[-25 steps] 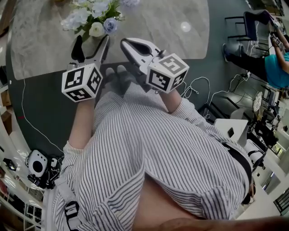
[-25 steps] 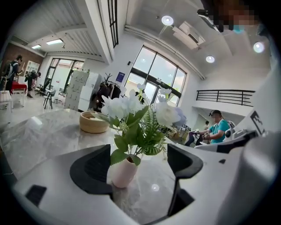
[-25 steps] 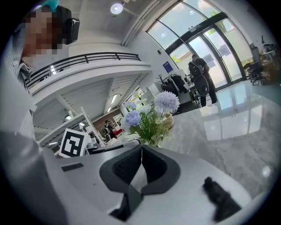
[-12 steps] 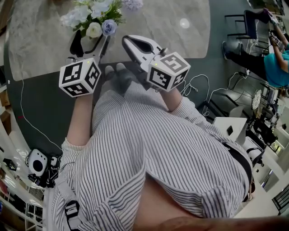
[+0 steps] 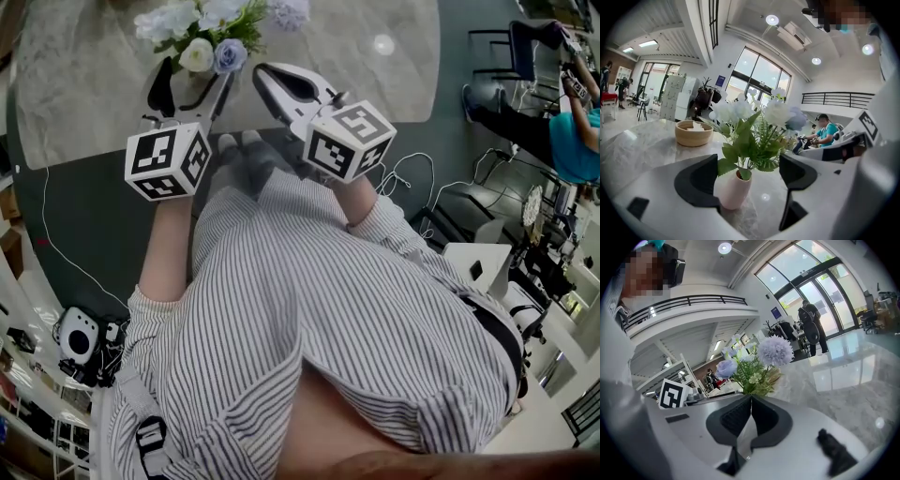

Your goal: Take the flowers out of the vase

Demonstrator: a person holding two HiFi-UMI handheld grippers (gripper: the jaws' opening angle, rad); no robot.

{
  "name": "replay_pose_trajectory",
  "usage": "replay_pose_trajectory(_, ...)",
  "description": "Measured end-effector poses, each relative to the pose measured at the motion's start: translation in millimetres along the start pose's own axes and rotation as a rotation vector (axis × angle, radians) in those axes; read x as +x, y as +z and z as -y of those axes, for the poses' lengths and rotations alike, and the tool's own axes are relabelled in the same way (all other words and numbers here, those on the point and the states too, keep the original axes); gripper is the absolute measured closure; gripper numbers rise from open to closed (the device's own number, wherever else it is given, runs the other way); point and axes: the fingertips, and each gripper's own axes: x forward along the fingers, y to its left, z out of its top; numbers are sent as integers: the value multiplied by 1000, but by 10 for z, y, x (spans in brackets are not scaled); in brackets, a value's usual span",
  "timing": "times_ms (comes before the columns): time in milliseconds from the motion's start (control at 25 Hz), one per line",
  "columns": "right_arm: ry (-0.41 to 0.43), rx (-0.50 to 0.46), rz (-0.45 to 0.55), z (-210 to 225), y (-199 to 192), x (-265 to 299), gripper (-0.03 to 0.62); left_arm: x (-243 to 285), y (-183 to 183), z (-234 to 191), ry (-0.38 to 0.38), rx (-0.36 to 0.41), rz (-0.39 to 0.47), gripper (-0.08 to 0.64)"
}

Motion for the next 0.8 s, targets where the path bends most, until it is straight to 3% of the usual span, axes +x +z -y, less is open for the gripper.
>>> replay_pose_trajectory(360, 12, 4, 1, 40, 61, 43, 577, -31, 123, 24, 31, 125, 40, 170)
replay_pose_trajectory(800, 19, 17, 3, 96, 58, 17, 577, -119, 197, 44, 99, 152, 98, 170)
